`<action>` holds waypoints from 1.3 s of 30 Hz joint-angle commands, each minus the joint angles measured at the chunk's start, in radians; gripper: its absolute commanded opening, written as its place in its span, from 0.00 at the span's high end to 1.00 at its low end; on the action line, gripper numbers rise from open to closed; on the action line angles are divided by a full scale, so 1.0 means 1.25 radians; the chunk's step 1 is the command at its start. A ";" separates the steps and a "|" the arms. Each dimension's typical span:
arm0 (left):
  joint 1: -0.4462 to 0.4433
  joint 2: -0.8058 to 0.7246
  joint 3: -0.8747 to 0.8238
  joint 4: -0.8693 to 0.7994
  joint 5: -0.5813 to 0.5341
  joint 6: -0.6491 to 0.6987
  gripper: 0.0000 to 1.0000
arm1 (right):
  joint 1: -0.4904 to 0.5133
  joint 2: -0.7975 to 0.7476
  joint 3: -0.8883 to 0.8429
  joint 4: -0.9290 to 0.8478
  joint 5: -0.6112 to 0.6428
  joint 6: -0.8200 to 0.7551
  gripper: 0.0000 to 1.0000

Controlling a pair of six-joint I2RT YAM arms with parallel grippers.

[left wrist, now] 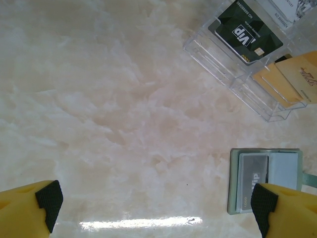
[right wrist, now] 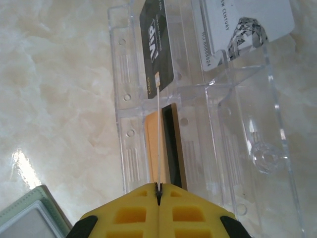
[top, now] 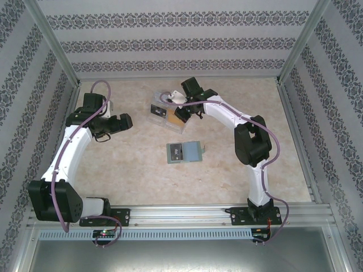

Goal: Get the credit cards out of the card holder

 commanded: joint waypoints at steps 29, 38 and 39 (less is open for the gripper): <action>0.027 0.018 -0.026 0.037 0.120 0.008 0.01 | -0.001 -0.201 -0.124 0.011 0.079 0.326 0.48; 0.028 0.048 -0.021 0.048 0.196 -0.032 0.01 | 0.038 -0.353 -0.403 0.075 0.133 0.798 0.34; 0.028 0.051 -0.020 0.049 0.205 -0.038 0.00 | 0.048 -0.360 -0.430 0.095 0.123 0.824 0.35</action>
